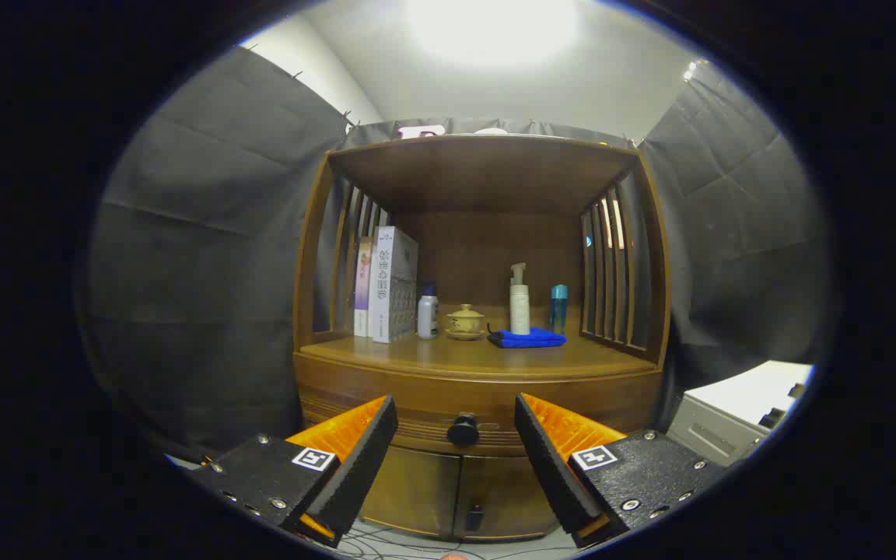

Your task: Pull open the drawer, take out the items inside it, and place them on the countertop above the cabinet.

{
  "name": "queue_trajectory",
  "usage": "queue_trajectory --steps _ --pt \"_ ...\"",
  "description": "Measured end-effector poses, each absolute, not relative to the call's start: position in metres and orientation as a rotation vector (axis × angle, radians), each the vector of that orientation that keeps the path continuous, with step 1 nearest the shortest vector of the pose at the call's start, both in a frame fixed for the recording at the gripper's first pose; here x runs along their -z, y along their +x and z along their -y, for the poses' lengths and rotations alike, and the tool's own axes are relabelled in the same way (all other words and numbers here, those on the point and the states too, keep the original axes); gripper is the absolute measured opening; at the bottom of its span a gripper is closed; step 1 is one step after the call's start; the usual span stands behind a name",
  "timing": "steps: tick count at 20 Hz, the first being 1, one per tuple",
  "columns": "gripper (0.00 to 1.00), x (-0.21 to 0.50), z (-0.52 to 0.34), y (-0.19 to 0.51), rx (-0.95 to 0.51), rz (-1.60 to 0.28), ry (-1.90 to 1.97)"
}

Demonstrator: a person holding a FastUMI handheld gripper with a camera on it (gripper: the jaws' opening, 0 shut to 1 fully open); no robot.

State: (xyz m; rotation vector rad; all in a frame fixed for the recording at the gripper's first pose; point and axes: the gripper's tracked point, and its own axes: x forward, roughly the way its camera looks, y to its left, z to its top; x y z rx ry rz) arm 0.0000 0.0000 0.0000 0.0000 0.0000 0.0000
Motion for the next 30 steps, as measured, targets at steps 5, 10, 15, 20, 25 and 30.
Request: queue_trajectory --steps 5,10,15,20,25,30 --pt "0.95 0.008 0.000 0.006 -0.028 -0.001 0.080" --pt "0.94 0.023 -0.010 0.008 -0.045 -0.067 -0.032" --pt "0.95 0.040 -0.009 0.004 -0.039 -0.134 -0.123" --pt "0.95 0.043 -0.007 -0.009 -0.041 -0.169 -0.171" --pt "0.95 0.036 0.004 0.001 0.015 -0.110 -0.070" --pt "0.95 0.054 0.007 0.041 0.054 -0.135 -0.092"
